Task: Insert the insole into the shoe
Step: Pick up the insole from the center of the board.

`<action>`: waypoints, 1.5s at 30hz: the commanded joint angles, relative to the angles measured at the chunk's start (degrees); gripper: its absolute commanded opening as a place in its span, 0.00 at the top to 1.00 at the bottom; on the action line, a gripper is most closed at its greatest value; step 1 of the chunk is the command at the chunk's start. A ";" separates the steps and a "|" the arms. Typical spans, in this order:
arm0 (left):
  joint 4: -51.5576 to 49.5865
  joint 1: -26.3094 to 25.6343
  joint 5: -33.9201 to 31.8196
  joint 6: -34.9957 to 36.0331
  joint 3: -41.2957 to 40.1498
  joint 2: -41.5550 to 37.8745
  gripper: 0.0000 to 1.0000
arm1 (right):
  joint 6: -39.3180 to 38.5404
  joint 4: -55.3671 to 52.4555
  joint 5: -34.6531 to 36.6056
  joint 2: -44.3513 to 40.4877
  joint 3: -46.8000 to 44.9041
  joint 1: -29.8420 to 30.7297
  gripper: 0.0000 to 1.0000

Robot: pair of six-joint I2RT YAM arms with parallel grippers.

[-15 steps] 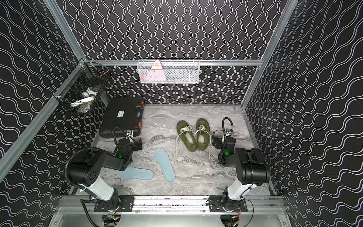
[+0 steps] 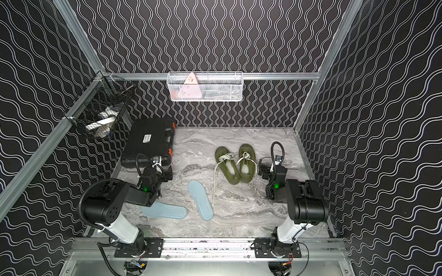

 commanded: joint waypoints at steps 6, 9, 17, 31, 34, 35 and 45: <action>2.81 0.21 0.61 0.77 0.04 0.05 0.01 | 0.14 3.05 -0.23 -0.12 -0.05 0.09 0.00; 2.92 -1.77 -3.08 1.84 -1.19 -3.27 0.01 | 0.35 1.87 0.33 -3.82 -0.96 0.18 0.00; -10.47 -12.23 -19.62 5.09 2.00 -15.99 0.01 | 4.02 -14.19 12.87 -18.75 0.46 2.22 0.00; -65.97 -14.32 -15.35 -12.71 25.88 -24.51 0.01 | 14.72 -62.78 9.51 -27.34 23.61 16.88 0.00; -73.07 -14.25 -10.65 -15.58 27.40 -26.22 0.01 | 19.97 -64.01 3.03 -25.25 24.95 23.64 0.00; -74.82 -14.19 -9.67 -16.63 27.58 -26.85 0.01 | 20.76 -63.41 1.24 -24.24 25.13 25.76 0.00; -82.34 -9.01 10.64 -31.14 22.86 -32.46 0.02 | 18.75 -48.87 -2.52 -9.57 26.20 48.53 0.11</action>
